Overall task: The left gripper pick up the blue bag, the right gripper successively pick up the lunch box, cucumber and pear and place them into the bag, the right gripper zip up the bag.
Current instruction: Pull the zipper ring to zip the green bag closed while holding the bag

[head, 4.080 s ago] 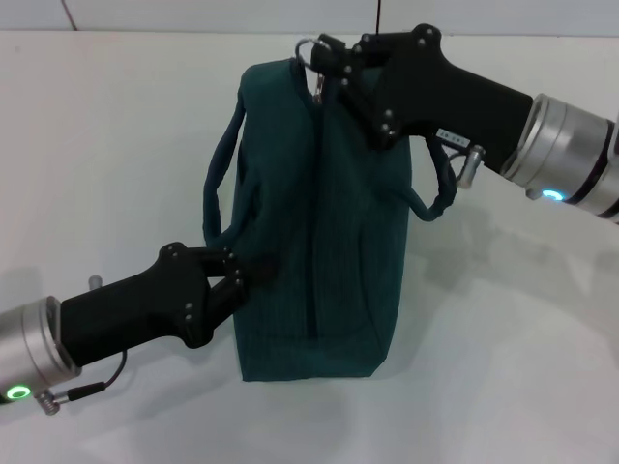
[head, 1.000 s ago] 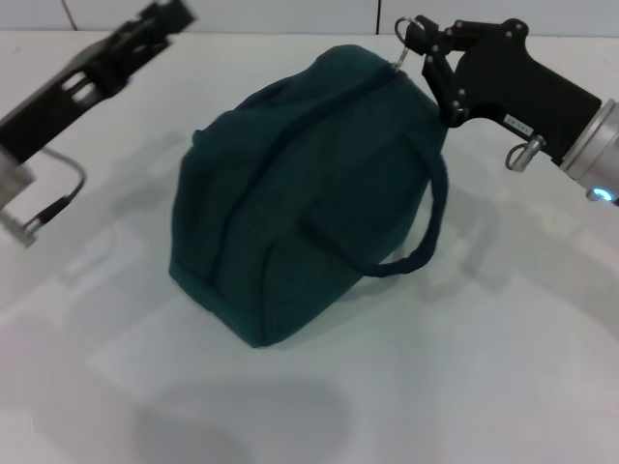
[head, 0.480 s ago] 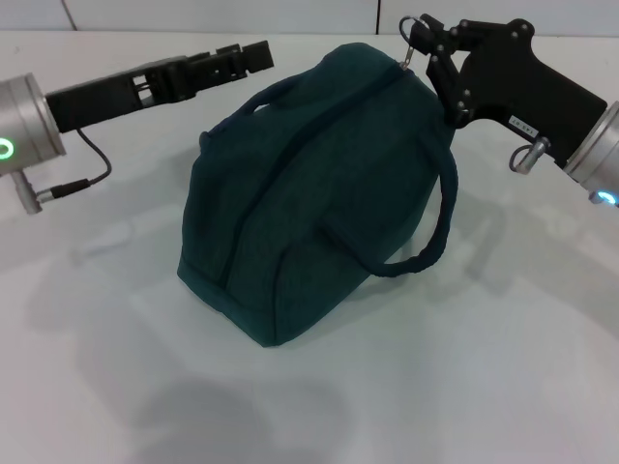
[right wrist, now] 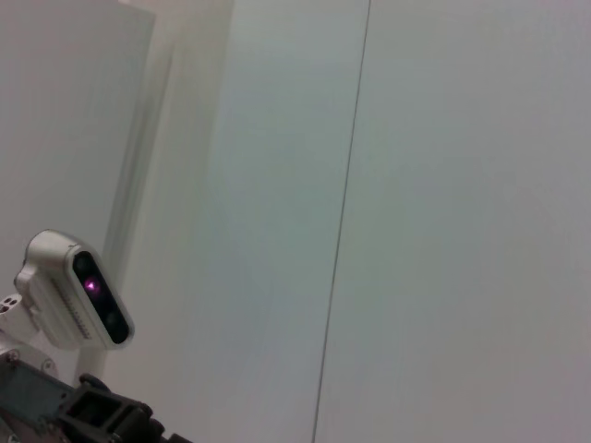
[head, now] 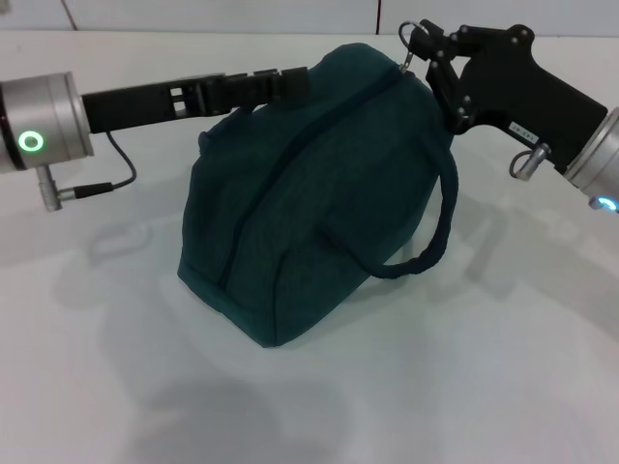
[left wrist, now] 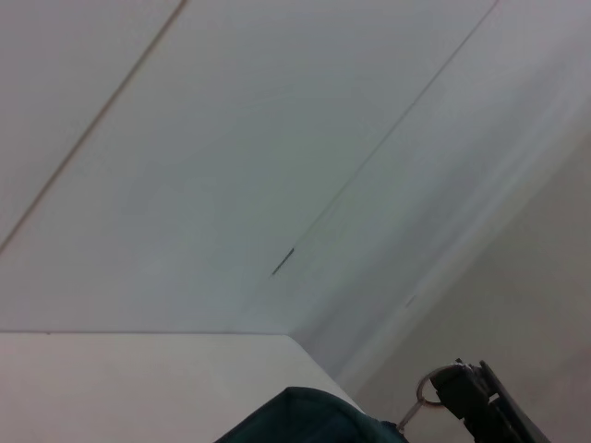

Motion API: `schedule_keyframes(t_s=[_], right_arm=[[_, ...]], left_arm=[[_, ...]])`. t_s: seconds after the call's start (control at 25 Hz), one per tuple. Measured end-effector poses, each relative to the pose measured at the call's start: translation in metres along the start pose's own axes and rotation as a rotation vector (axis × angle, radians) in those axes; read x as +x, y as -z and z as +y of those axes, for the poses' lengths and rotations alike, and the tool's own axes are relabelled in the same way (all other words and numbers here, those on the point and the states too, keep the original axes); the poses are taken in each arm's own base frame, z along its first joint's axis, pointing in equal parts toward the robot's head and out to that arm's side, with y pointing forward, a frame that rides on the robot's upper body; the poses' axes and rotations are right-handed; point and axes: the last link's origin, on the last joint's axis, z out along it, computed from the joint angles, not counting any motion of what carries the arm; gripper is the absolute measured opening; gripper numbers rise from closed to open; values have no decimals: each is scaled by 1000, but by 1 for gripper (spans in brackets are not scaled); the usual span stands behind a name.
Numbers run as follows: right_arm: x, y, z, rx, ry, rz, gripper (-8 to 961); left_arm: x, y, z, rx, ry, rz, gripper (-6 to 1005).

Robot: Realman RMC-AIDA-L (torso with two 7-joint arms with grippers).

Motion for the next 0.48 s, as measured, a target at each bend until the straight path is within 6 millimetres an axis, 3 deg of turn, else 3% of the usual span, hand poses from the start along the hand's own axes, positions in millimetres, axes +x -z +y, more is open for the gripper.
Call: schedule_keyframes(t_s=[0.48], right_arm=[[-1,3,3,-13,-7,-19,15]], left_arm=[[1,-17,-5,48,30,-57,739]])
